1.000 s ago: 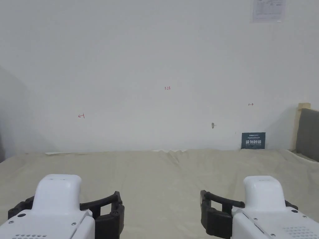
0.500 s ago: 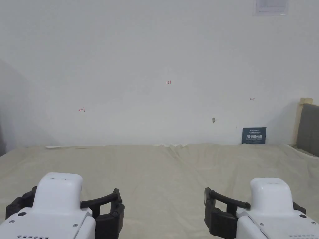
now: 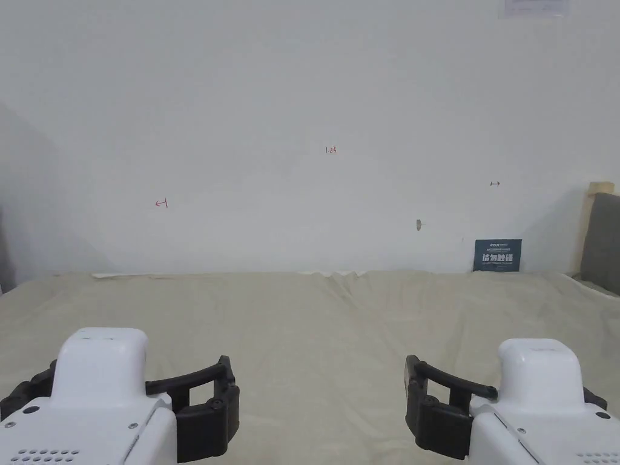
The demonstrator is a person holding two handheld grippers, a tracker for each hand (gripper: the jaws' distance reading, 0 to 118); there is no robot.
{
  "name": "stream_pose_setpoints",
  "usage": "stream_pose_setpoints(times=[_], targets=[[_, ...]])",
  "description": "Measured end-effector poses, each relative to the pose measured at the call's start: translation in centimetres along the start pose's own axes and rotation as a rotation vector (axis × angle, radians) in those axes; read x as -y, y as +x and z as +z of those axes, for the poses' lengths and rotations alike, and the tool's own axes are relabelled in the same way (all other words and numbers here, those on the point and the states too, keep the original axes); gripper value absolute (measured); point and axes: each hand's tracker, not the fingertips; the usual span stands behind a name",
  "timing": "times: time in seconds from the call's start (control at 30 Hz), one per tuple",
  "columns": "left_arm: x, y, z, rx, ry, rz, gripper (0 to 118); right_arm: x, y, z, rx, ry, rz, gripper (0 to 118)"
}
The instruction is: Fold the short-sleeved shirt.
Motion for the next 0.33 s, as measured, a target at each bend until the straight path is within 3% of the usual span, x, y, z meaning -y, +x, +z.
stream_pose_setpoints(times=[0.33], targets=[[0.11, 0.37, -0.03, 0.007, 0.002, -0.016, 114, 0.06, -0.30, 0.20, 0.000, 0.015, 0.031, 100]])
